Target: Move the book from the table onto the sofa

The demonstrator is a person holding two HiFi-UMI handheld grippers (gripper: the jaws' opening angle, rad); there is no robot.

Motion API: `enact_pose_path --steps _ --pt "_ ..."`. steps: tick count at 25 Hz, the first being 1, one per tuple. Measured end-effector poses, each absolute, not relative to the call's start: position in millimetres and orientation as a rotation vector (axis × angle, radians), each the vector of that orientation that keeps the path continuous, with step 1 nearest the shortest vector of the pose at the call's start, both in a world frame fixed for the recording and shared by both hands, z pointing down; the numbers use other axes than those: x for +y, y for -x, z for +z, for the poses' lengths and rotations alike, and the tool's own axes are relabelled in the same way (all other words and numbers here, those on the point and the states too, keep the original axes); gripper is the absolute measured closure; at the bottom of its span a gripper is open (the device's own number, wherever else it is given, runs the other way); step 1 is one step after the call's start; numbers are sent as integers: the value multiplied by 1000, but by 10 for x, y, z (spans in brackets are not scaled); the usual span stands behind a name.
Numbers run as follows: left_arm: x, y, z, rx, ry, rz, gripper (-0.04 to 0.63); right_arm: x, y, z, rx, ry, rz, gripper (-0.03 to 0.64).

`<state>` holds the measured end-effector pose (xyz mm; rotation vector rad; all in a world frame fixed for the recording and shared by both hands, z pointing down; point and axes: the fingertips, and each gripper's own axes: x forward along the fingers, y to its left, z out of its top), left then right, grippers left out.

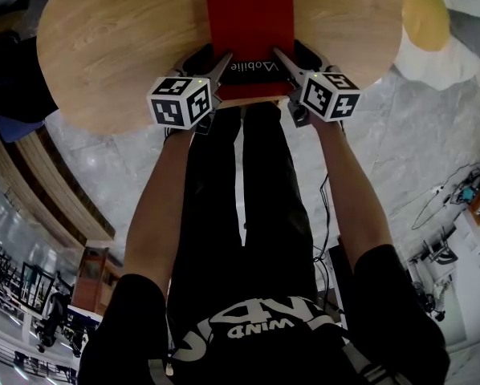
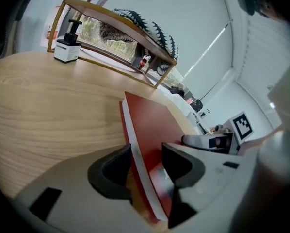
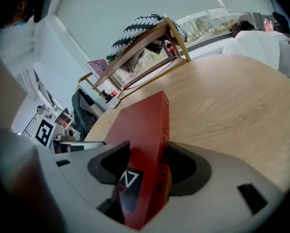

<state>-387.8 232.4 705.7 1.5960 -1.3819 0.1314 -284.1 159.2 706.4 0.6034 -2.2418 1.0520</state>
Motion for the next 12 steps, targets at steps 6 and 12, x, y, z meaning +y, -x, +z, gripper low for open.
enact_pose_path --steps 6,12 --pt "2325 3861 7100 -1335 -1583 101 411 1599 2836 7100 -2240 -609 1080 391" --pt "2311 3858 7091 -1297 -1584 82 411 1584 2854 7093 -2235 -590 1119 390"
